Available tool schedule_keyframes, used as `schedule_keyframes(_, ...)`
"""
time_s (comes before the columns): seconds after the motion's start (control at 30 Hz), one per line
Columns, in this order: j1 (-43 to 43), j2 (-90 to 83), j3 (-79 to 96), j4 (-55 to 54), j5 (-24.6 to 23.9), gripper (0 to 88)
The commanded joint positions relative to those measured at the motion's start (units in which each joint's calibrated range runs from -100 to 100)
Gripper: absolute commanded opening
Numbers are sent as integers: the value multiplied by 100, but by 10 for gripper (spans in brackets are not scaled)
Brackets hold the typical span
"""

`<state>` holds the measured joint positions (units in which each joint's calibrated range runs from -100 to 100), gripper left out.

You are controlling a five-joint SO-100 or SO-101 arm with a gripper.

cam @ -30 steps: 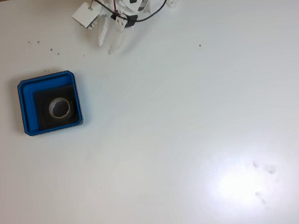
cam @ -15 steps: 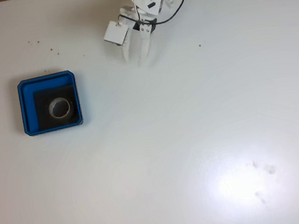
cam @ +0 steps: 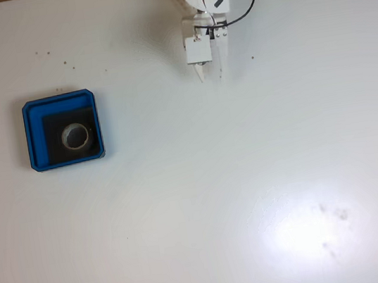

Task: Pick the black tape roll and drop it in the blue box

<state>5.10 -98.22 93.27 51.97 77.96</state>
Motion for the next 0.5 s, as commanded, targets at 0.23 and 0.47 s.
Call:
schedule_keyframes(0.23,-573,-44,8,-49,5,135)
schedule_keyframes(0.47,-573,-44,-10,-65,22,48)
